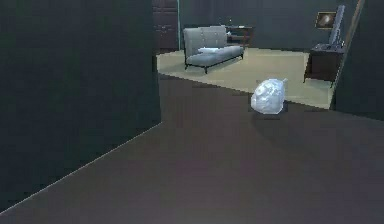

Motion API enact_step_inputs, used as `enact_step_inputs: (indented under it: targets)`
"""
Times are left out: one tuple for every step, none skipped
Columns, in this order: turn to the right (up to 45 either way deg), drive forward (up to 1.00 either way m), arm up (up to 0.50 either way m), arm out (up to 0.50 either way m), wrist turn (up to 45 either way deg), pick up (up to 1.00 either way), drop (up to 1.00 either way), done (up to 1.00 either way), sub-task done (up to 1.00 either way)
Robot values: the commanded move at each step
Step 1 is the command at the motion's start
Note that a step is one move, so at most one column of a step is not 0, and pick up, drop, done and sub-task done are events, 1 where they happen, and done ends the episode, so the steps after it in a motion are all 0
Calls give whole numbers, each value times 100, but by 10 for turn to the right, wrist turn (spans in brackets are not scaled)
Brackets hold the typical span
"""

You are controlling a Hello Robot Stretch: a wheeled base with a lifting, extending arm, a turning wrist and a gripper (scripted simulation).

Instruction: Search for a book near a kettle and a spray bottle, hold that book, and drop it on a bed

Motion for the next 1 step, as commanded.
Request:
enact_step_inputs:
  targets:
    - [-420,0,0,0,0,0,0,0,0]
